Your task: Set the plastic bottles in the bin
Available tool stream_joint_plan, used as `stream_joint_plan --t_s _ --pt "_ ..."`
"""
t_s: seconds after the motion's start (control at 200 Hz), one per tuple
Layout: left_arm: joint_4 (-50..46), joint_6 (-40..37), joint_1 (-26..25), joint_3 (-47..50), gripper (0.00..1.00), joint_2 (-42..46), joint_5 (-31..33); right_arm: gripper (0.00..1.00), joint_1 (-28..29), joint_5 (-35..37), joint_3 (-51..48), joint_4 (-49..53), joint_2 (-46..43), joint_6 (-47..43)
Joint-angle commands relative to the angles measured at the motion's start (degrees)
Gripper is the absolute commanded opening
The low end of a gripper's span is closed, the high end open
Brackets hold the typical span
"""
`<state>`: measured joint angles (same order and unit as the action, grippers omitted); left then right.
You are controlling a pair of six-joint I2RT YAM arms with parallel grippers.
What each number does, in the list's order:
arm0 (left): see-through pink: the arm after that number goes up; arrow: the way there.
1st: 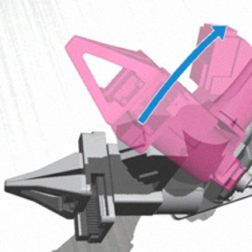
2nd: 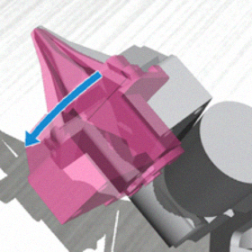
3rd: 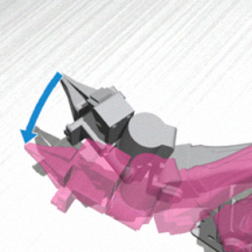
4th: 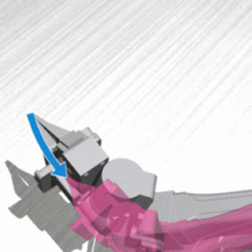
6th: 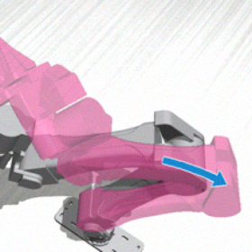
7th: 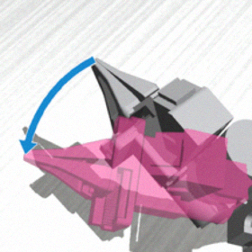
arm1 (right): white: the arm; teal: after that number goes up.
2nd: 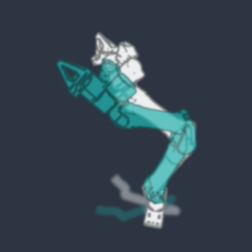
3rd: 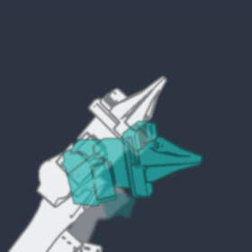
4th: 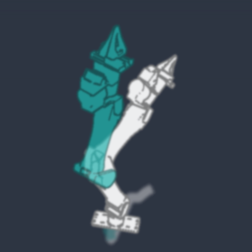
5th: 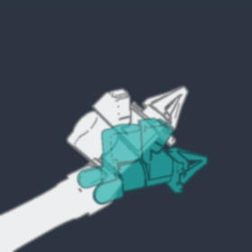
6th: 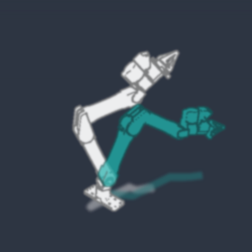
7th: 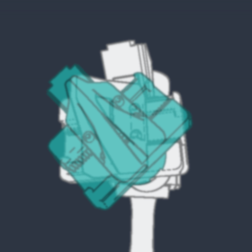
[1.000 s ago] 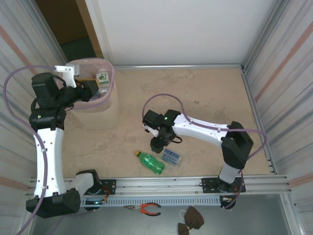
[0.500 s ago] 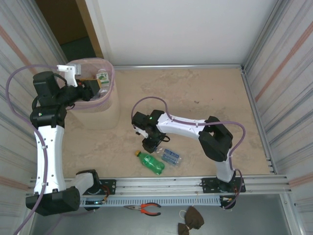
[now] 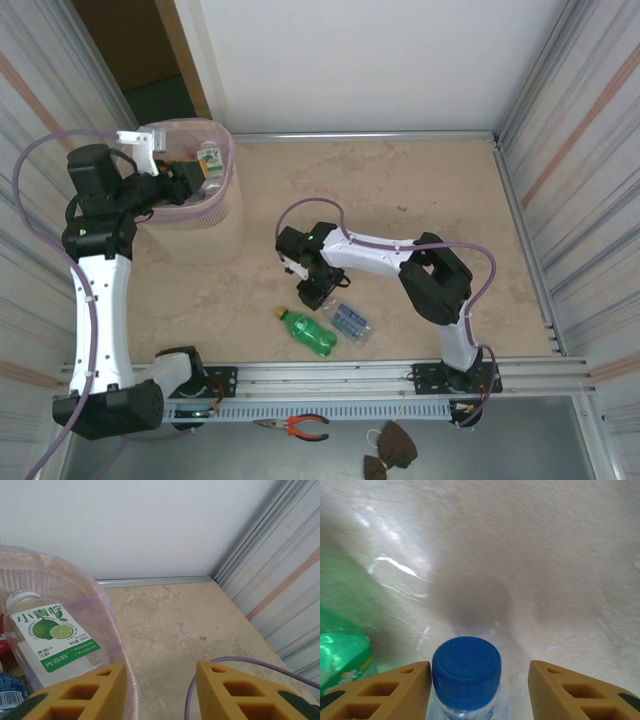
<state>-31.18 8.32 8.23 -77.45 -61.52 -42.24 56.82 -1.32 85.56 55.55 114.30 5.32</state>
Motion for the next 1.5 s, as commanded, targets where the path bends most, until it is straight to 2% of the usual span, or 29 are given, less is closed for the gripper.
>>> stream_joint_plan --t_s 0.0,0.491,0.751,0.957,1.267,1.493 --pt "1.5 1.0 0.1 -0.8 0.41 0.1 -1.4 0.52 -1.5 0.1 -1.0 1.5 0.5 -0.1" --pt "1.2 1.1 0.0 -1.6 0.41 0.3 -1.2 0.52 -2.1 0.0 -0.1 2.0 2.2 2.3" --pt "1.1 1.0 0.1 -1.7 0.40 0.5 -1.2 0.43 -2.5 0.9 0.1 1.9 1.8 3.1" --pt "1.5 1.2 0.0 -1.3 0.40 0.6 -1.3 0.35 -3.7 2.1 -0.3 1.3 -0.8 3.6" --pt "2.9 0.8 -0.4 -1.0 0.38 0.5 -4.1 0.29 -5.8 2.0 -0.7 -0.3 -7.4 4.4" --pt "3.5 -1.1 -4.1 -0.4 0.38 0.8 -5.0 0.27 -8.9 1.6 -0.7 -2.1 -14.1 5.4"
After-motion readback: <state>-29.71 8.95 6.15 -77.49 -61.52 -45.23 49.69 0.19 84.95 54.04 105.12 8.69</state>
